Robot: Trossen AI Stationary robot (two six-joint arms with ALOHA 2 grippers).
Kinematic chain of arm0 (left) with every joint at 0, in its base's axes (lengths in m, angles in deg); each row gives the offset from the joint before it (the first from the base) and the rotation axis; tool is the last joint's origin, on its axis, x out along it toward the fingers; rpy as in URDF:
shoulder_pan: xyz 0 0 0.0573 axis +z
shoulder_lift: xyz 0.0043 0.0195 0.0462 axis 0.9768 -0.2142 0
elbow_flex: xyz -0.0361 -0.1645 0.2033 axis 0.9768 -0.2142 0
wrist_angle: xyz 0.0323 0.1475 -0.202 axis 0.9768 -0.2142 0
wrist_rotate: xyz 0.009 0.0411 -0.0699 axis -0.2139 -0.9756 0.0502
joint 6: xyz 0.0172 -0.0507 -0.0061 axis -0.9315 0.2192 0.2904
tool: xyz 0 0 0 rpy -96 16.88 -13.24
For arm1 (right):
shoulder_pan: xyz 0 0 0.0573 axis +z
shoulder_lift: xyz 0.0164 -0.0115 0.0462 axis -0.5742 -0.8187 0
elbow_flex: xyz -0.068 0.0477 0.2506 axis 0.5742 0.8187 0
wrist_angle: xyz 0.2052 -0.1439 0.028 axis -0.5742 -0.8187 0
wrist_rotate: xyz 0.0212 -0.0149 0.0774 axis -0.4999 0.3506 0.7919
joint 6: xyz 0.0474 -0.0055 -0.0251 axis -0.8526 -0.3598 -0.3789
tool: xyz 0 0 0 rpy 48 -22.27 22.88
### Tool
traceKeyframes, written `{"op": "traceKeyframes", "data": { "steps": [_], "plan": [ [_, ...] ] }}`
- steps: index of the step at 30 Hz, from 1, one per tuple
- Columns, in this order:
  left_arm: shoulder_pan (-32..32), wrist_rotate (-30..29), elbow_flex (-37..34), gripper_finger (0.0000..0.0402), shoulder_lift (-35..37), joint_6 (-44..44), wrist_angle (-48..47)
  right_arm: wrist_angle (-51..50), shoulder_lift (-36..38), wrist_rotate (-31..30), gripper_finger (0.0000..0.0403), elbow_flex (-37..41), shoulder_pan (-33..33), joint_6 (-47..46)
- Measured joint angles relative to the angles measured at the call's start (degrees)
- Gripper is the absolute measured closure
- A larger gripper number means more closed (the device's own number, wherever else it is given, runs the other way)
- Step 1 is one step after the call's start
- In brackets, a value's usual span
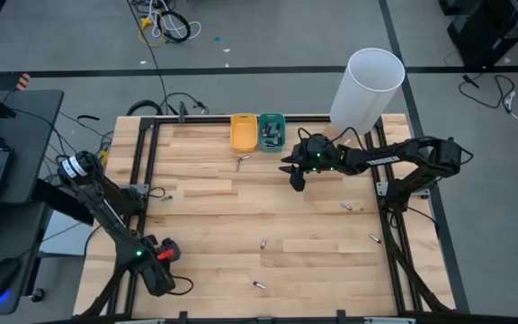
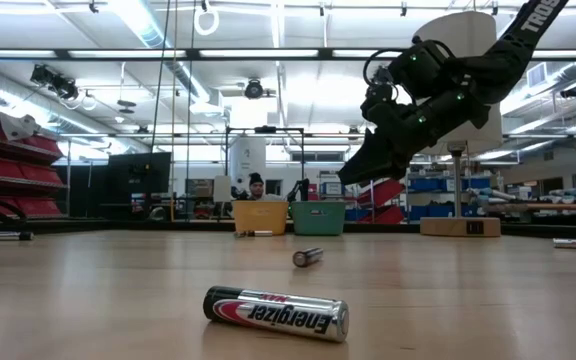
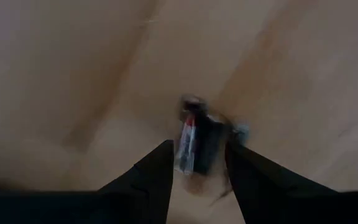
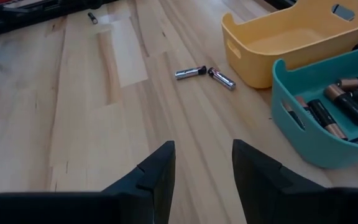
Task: Sort batteries
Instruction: Put the black battery into the green bin
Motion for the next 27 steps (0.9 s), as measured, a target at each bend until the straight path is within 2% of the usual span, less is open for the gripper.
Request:
{"op": "traceKeyframes", "data": {
  "steps": [3, 9, 17, 25, 27],
  "plan": [
    [0.00, 0.06, -1.92, 0.0241, 0.06, 0.36, 3.56, -0.09, 0.00, 0.00, 0.0260, 0.00, 0.09, -0.14],
    [-0.04, -1.51, -2.79, 0.0245, 0.05, 1.85, 3.27, -1.28, 0.00, 0.00, 0.0265, -0.02, 0.17, -0.17],
    [0.50, -4.60, -2.77, 0.0292, 0.02, 2.24, 1.06, -1.05, 0.00, -0.22, 0.0266, -0.02, 0.21, -0.36],
    [0.83, -7.11, -2.74, 0.0282, -0.05, 2.21, 0.14, -1.05, 0.00, -0.22, 0.0268, -0.02, 0.24, -0.60],
    [0.84, -9.87, -1.84, 0.0282, -0.18, 2.01, -2.02, -1.05, 0.00, -0.23, 0.0268, -0.02, 0.28, -0.64]
  ]
}}
